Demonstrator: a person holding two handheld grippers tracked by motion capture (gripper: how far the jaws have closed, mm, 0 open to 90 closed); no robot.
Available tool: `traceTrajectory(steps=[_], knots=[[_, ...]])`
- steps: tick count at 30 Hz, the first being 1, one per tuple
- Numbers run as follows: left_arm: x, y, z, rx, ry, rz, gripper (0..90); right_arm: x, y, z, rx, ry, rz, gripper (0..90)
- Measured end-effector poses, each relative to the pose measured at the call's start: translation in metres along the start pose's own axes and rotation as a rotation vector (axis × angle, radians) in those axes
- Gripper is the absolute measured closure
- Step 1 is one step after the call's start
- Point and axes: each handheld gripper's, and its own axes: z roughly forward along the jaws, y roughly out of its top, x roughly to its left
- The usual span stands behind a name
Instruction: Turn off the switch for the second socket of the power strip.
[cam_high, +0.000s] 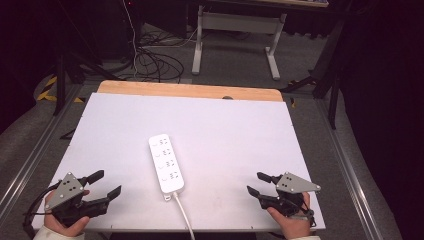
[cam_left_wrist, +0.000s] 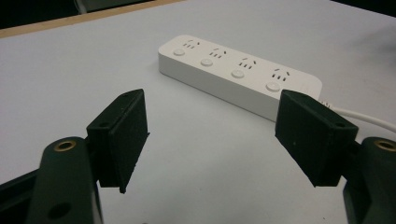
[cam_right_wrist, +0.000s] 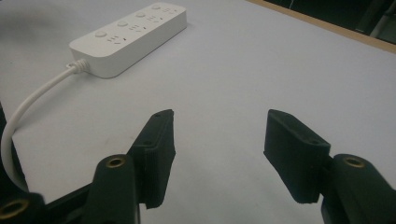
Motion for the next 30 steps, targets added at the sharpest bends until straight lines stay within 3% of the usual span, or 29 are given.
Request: traceTrajectory(steps=[14,20,25,30], knots=[[0.0023,0.0002,-0.0003,-0.007,-0.011,-0.031,26.1,0.0005,0.0006,-0.0006,0.012,0.001,-0.022,42.8],[0.0002,0.0007,0.0004,0.003,0.006,-0.006,26.1,0.0005,0.0007,0.0004,0.011,0.005,-0.025,42.8],[0.0014,0.0018,0.0024,0.009,0.007,-0.016,25.5,0.0006,0.0008,0.0005,0.011,0.008,-0.023,43.0],[-0.0017,0.0082,0.0033,0.025,0.039,0.036,27.6,0.0012,0.0009,0.0007,0.009,0.008,-0.023,43.5]])
